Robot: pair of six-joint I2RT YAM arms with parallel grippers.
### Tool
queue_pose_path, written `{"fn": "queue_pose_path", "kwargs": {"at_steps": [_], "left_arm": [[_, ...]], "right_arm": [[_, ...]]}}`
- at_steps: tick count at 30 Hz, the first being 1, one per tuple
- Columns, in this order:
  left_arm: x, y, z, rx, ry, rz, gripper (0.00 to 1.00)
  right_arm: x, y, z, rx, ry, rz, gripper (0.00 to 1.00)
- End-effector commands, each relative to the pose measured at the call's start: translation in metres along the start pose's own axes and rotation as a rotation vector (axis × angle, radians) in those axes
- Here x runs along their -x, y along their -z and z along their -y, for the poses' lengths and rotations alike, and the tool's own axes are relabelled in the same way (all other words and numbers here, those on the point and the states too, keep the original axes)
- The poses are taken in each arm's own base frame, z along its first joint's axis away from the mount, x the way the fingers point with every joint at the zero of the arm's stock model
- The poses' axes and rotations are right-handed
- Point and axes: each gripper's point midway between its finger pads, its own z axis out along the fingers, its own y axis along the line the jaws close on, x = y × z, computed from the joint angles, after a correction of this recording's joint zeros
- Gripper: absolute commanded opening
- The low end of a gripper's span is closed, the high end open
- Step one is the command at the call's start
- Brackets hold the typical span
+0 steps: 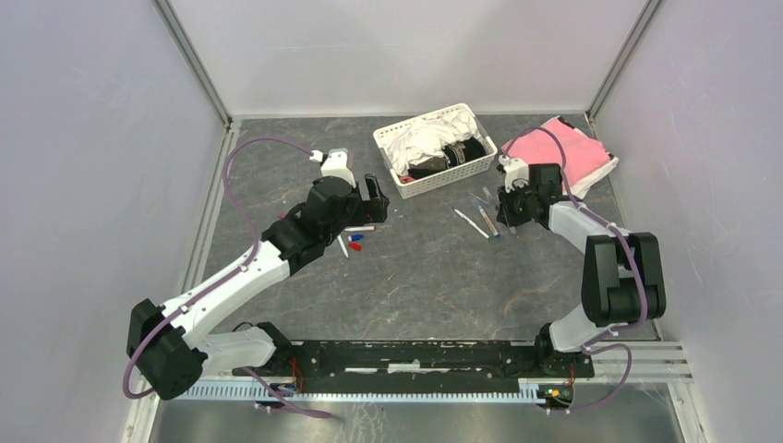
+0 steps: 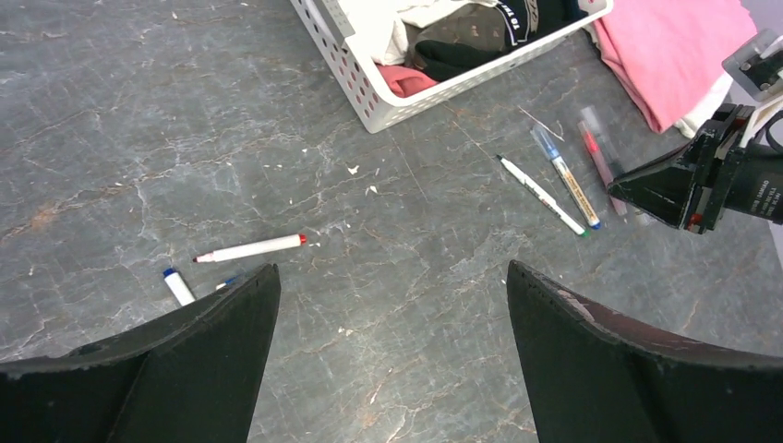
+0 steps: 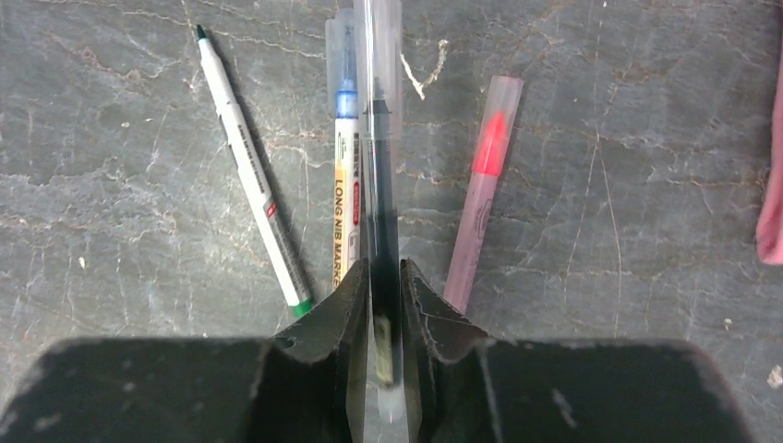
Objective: Insert the pens into the pen caps
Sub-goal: Place the pen at the center of the board.
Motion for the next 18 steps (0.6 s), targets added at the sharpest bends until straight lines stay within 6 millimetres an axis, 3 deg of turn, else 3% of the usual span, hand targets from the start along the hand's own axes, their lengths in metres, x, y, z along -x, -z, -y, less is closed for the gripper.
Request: {"fn": "queue_pose_path", "kwargs": {"at_steps": [1, 6, 10, 15, 18], "left_arm": [[0.015, 0.003, -0.008, 0.045, 0.003, 0.061, 0.97], [0.016, 0.006, -0.013, 0.066, 0.002, 0.065, 0.97], [0.017, 0.009, -0.016, 0.075, 0.010, 0.070, 0.97], [0.018, 0.009, -0.028, 0.098, 0.062, 0.071, 0.97], [0.017, 0.005, -0.043, 0.111, 0.134, 0.068, 0.97]], "right_arm": [[0.015, -0.010, 0.010, -0.012, 0.019, 0.015, 0.23], [0.010, -0.015, 0.008, 0.007, -0.009, -0.003, 0.30], [0.020, -0.006, 0.008, 0.004, 0.005, 0.026, 0.32], [0.056, 0.021, 0.005, 0.043, 0.087, 0.144, 0.40], [0.079, 0.039, -0.014, 0.156, 0.175, 0.223, 0.43]]}}
